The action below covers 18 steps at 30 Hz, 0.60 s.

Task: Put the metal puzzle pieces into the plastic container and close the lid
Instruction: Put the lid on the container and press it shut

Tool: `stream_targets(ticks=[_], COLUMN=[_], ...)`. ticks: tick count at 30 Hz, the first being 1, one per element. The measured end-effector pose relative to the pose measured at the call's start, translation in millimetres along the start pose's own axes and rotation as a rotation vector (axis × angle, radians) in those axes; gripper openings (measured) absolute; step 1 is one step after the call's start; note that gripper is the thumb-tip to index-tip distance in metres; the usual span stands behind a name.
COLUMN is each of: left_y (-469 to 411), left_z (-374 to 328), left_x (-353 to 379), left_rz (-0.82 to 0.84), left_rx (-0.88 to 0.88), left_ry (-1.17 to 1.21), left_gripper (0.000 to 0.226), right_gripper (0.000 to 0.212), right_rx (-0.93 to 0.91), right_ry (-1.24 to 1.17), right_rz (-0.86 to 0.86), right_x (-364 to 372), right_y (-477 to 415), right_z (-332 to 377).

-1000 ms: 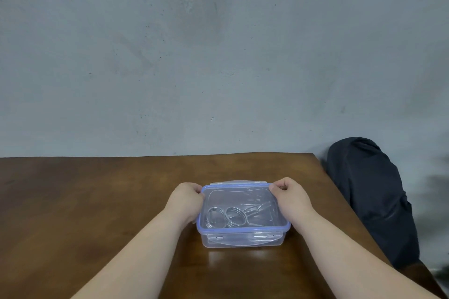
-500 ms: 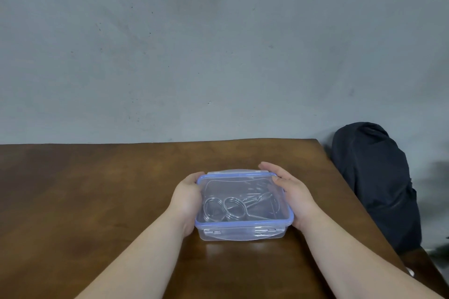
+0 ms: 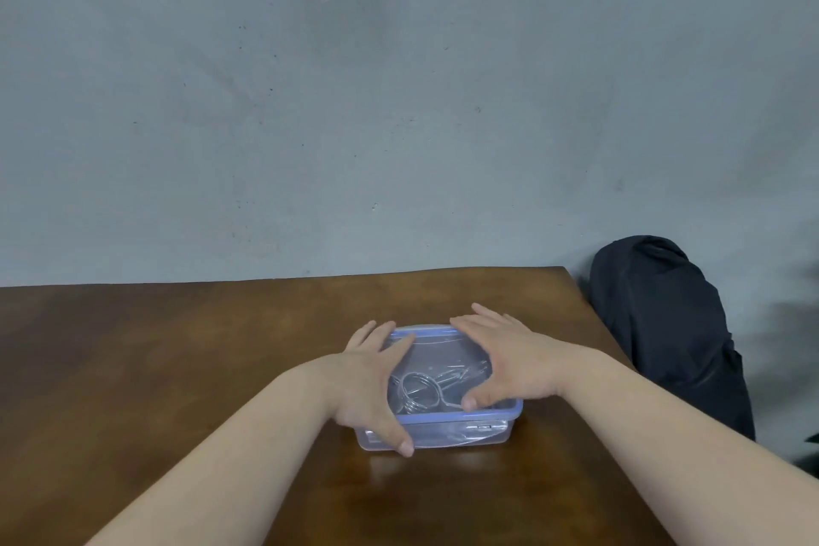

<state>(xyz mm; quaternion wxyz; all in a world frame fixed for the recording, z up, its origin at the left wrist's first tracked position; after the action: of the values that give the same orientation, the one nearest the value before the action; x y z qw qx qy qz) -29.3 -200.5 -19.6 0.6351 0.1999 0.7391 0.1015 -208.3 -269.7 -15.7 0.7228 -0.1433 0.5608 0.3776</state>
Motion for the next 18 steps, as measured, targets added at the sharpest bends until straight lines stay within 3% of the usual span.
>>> stream_targets(ticks=[4,11,18], left_y=[2,7,16], left_z=[-7,-15,-14], left_x=[1,2,7], left_rz=[-0.066,-0.145,-0.284], left_rx=[-0.017,-0.017,0.018], left_ry=[-0.074,-0.087,0.002], left_gripper=[0.134,0.125,0.118], right_gripper=[0.136,0.133,0.122], right_rx=[0.036,0.099,0.108], right_ry=[0.103,0.194,0.126], right_rz=[0.136,0.183,0.008], right_x=[5,8,19], right_y=[5,9,22], right_z=[8,28,33])
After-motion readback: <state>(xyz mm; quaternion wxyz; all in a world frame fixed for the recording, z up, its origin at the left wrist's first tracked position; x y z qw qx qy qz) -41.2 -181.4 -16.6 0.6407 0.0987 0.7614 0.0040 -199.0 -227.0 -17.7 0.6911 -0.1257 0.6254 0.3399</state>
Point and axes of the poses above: each hand's wrist, its own y-axis away from the middle knuckle, its own x-axis out of the palm, z = x × y, the point moved 7 cm from there along -y, towards the middle knuckle
